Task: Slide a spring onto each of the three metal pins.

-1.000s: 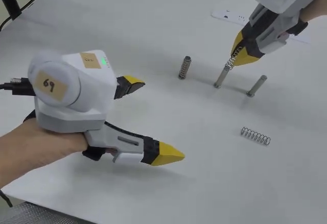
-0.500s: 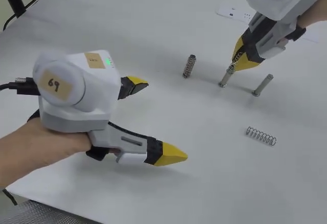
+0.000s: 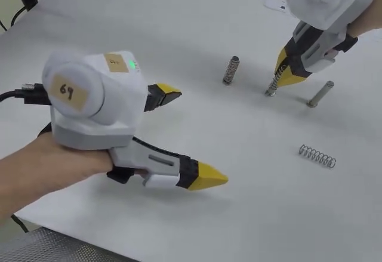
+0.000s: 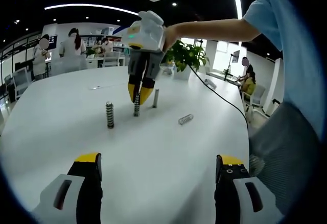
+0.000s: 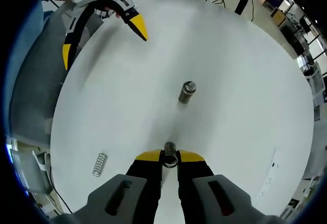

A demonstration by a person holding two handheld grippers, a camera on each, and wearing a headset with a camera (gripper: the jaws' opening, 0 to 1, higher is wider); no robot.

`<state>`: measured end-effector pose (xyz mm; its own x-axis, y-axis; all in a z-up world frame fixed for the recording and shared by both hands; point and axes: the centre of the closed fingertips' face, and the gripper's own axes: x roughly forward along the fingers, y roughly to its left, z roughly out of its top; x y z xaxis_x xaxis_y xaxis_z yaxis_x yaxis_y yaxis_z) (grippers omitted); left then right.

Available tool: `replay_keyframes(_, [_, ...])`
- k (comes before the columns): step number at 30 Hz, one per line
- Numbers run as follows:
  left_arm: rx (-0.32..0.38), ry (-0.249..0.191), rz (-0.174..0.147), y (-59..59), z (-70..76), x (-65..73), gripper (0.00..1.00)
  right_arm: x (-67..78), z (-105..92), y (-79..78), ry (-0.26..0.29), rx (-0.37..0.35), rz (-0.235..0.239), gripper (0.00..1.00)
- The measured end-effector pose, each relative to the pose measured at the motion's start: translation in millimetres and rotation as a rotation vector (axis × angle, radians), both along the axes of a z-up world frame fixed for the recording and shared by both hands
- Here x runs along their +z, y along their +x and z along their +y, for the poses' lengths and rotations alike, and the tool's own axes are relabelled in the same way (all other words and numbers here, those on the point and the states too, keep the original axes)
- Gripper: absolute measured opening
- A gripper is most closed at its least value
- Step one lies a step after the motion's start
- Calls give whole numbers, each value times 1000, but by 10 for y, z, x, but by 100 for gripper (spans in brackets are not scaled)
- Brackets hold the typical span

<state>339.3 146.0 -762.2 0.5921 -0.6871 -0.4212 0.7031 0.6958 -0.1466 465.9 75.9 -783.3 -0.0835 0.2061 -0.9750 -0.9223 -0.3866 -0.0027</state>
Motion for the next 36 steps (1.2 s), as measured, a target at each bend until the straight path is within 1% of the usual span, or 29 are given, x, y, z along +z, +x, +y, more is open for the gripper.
replay_keyframes(7, [3, -4, 8, 6, 4, -17, 89, -54, 13, -5, -2, 4, 8, 8])
replay_keyframes(13, [3, -4, 12, 11, 10, -27, 89, -47, 24, 3, 3, 2, 9, 8])
replay_keyframes(23, [1, 5, 9, 7, 14, -38, 89, -60, 29, 44, 3, 7, 9, 8])
replay_keyframes(25, [0, 1, 8, 6, 10, -31, 89, -60, 25, 42, 8, 6, 10, 9])
replay_keyframes(27, [0, -1, 8, 7, 7, -28, 89, -68, 10, 48, 5, -6, 19, 14])
replay_keyframes(32, [1, -1, 6, 1, 6, -23, 89, -72, 0, 67, 29, -32, 18, 29])
replay_keyframes(34, [3, -3, 5, 2, 4, -16, 88, -68, 1, 65, 40, -45, 20, 32])
replay_keyframes(36, [2, 1, 1, 0, 4, -13, 89, -60, 13, 39, 58, -62, 29, 41])
